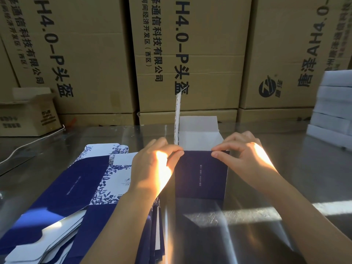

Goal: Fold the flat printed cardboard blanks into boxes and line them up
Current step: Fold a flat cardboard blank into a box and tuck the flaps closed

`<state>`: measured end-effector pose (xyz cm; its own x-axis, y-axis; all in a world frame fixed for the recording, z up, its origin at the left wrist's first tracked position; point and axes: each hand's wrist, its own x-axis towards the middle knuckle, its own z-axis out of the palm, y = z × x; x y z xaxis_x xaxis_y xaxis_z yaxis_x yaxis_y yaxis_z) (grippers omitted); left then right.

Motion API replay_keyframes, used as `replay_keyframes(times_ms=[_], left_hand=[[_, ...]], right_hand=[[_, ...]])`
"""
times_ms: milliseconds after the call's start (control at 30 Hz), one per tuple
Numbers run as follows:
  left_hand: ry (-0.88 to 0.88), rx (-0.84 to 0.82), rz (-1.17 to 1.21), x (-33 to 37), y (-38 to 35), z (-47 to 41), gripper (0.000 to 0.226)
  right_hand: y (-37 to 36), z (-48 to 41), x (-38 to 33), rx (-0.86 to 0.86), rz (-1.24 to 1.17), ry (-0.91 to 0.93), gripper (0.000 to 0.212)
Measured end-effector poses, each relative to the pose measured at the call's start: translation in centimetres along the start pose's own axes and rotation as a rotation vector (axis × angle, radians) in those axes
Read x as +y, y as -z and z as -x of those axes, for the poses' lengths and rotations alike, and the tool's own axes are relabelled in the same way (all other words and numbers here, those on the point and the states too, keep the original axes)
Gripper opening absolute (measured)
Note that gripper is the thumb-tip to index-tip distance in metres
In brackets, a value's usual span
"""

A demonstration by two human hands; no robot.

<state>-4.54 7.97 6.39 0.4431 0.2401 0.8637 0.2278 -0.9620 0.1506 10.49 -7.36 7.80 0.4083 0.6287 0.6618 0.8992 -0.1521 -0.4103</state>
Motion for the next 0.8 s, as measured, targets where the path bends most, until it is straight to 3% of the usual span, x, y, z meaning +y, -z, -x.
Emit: replay_keyframes(times_ms=[400,633,800], left_hand=[[0.03,-0.025,0.027,-0.07,0.16,0.04,0.007],[0.041,-0.013,0.032,-0.51,0.09,0.06,0.006],[0.04,-0.014,0.048,-0.65,0.05,0.14,0.007]], right_hand=[[0.07,0.01,0.47,-0.009,-0.1,-0.069,0.018],[0.4,-0.1,0.59,-0.039,-0.131,-0.098,0.002],[0.41,-0.18,0.7,-0.052,-0.144,-0.106,0.005]])
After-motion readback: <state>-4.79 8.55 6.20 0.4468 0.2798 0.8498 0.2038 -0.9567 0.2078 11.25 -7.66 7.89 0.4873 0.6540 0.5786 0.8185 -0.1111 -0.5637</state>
